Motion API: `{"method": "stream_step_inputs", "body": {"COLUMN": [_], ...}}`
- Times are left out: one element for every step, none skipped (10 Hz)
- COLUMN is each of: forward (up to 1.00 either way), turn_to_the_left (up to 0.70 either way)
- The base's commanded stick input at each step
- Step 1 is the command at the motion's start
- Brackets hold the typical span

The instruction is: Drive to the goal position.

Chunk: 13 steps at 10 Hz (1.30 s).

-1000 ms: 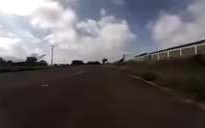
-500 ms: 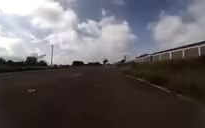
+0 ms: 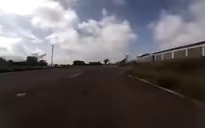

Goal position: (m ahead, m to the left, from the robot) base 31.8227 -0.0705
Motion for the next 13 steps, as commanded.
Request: {"method": "stream_step_inputs", "body": {"forward": [1.00, 1.00, 1.00, 1.00, 1.00, 1.00, 1.00, 1.00, 1.00, 1.00, 1.00, 1.00, 1.00], "turn_to_the_left": [0.00, 0.00, 0.00, 0.00, 0.00, 0.00, 0.00, 0.00, 0.00, 0.00, 0.00, 0.00, 0.00]}}
